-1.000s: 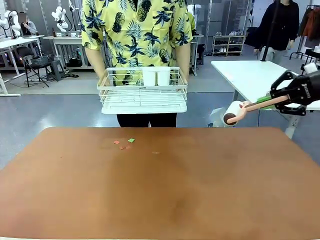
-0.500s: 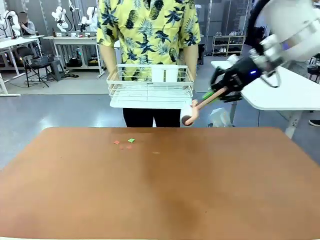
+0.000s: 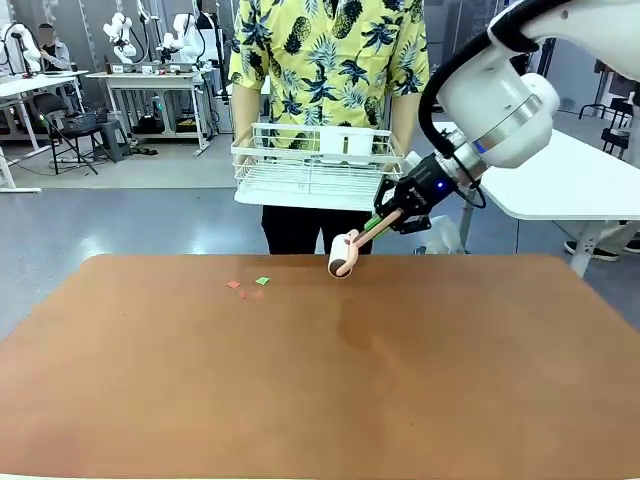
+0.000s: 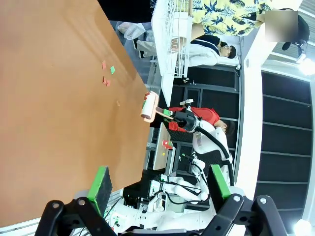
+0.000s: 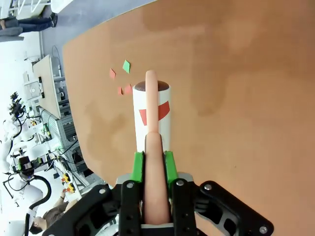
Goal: Clean the table.
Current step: Clean the table with the Lint Roller when the human lifts the Dish drying rack.
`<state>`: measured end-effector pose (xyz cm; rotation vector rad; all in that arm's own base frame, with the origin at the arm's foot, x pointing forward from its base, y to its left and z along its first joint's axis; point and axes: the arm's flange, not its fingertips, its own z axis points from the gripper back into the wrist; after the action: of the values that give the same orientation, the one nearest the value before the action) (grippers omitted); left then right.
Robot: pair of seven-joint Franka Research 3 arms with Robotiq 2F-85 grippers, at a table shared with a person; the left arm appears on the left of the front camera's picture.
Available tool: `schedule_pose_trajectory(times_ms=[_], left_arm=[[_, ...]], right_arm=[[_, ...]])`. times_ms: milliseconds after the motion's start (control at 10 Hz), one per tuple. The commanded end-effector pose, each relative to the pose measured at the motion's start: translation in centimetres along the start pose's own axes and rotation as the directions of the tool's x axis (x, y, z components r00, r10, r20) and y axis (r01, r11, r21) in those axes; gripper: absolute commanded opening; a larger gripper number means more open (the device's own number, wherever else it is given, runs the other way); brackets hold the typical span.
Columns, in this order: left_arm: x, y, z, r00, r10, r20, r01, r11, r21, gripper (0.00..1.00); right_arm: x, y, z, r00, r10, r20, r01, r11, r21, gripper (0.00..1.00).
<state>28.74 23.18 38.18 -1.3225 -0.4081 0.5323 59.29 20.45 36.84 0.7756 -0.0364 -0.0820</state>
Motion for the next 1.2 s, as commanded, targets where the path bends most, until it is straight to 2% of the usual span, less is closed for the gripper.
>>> schedule_pose_trajectory(times_ms=[0,100,600,700,1100], left_arm=[[-0.2,0.0,0.3,1.000,-0.010,-0.006,0.010,1.000,-0.015,1.00],[-0.2,0.0,0.3,1.000,-0.010,-0.006,0.010,1.000,-0.015,1.00],[-0.2,0.0,0.3,1.000,-0.010,-0.006,0.010,1.000,-0.015,1.00],[-0.2,0.0,0.3,1.000,-0.010,-0.006,0.010,1.000,-0.015,1.00],[-0.2,0.0,0.3,1.000,-0.010,-0.006,0.010,1.000,-0.015,1.00]], right_arm=[[-0.4,1.4,0.6,1.000,-0.001,0.003,0.001,1.000,0.008,0.21],[0.0,0.0,0.0,1.000,0.000,0.000,0.000,1.000,0.000,0.21],[0.1,-0.1,0.1,1.000,-0.002,0.003,0.002,1.000,0.000,0.21],[1.4,0.0,-0.8,0.999,0.023,0.035,-0.025,0.998,0.058,0.21],[4.2,1.8,-8.1,1.000,0.024,-0.008,-0.023,0.997,0.080,0.21]])
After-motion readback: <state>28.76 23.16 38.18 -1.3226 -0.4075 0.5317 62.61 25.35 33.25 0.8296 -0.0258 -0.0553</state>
